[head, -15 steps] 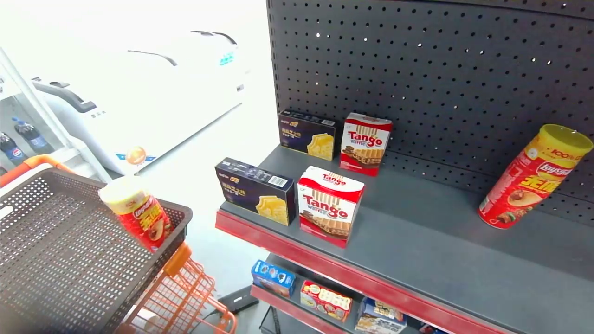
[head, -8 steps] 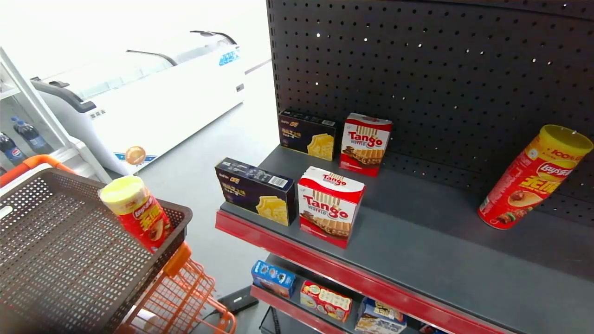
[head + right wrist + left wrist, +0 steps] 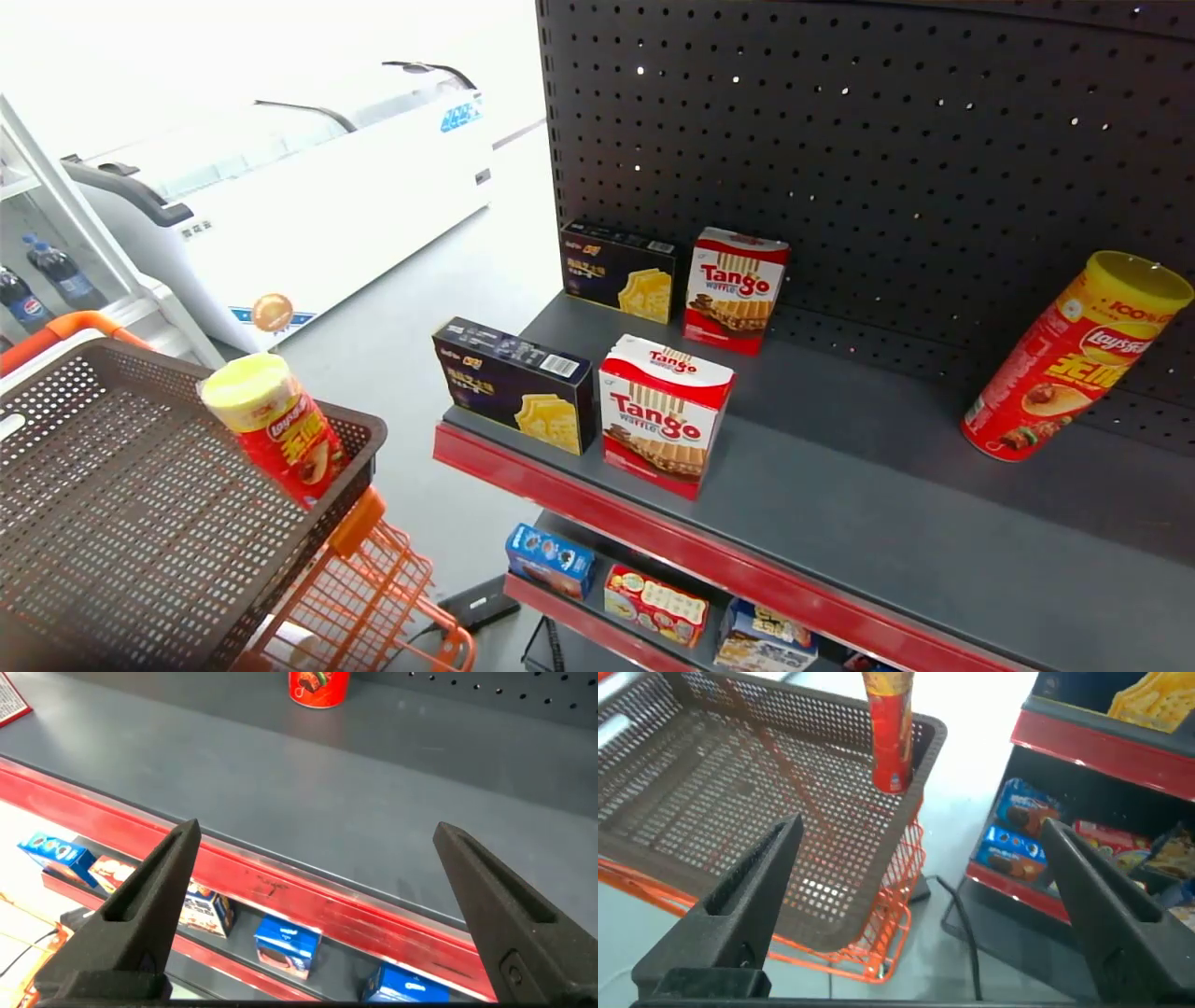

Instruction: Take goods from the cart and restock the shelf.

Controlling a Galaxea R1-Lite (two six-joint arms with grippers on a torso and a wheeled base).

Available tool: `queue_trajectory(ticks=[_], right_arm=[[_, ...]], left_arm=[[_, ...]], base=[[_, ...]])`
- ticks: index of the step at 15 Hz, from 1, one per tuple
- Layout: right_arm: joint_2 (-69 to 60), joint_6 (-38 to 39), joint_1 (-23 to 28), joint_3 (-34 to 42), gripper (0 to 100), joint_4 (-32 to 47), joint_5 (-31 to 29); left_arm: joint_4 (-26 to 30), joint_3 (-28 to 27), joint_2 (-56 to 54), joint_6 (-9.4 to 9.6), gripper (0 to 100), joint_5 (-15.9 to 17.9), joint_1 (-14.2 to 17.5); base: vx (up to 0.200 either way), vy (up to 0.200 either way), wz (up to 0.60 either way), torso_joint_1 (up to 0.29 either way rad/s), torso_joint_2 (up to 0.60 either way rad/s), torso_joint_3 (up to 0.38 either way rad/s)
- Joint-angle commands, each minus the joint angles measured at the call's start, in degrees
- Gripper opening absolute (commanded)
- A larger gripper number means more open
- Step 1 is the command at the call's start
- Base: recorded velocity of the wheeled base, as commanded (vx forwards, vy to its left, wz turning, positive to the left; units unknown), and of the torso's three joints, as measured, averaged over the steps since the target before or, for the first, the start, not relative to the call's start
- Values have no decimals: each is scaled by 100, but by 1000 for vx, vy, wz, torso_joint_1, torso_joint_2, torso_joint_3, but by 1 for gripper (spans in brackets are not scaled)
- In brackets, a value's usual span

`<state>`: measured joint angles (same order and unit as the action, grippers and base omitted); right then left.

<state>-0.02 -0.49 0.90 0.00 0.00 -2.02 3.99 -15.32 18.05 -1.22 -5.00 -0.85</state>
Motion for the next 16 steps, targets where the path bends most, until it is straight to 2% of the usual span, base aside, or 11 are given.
queue_trajectory(ticks=[1, 2, 3, 5, 6, 9, 10, 11, 12, 13, 16], right_arm=[[2, -4, -2, 0, 100, 0, 0], [2, -4, -2, 0, 100, 0, 0], [2, -4, -2, 0, 100, 0, 0], [2, -4, -2, 0, 100, 0, 0], [2, -4, -2, 0, 100, 0, 0], [2, -4, -2, 0, 100, 0, 0], [2, -4, -2, 0, 100, 0, 0], [2, -4, -2, 0, 100, 0, 0], [2, -4, -2, 0, 100, 0, 0], [2, -4, -2, 0, 100, 0, 0], [2, -4, -2, 0, 100, 0, 0]], left_arm=[[-3, -208, 1236, -142, 100, 175, 6], [-12, -208, 1455, -142, 100, 175, 68], [-126, -243, 1912, -115, 100, 166, 279], [-856, -234, 3125, -89, 100, 148, 604], [-1075, -234, 3406, -89, 100, 157, 665], [-2464, -234, 4839, -80, 100, 157, 736], [-2534, -234, 4901, -80, 100, 157, 736], [-3510, -111, 5771, 16, 100, 157, 736], [-3993, -76, 6140, 122, 100, 157, 771], [-4723, -15, 6641, 166, 100, 157, 859], [-6648, 21, 7968, 175, 100, 157, 955]], base=[[0, 0, 0, 0, 0, 0], [0, 0, 0, 0, 0, 0], [0, 0, 0, 0, 0, 0], [0, 0, 0, 0, 0, 0], [0, 0, 0, 0, 0, 0], [0, 0, 0, 0, 0, 0], [0, 0, 0, 0, 0, 0], [0, 0, 0, 0, 0, 0], [0, 0, 0, 0, 0, 0], [0, 0, 0, 0, 0, 0], [0, 0, 0, 0, 0, 0]])
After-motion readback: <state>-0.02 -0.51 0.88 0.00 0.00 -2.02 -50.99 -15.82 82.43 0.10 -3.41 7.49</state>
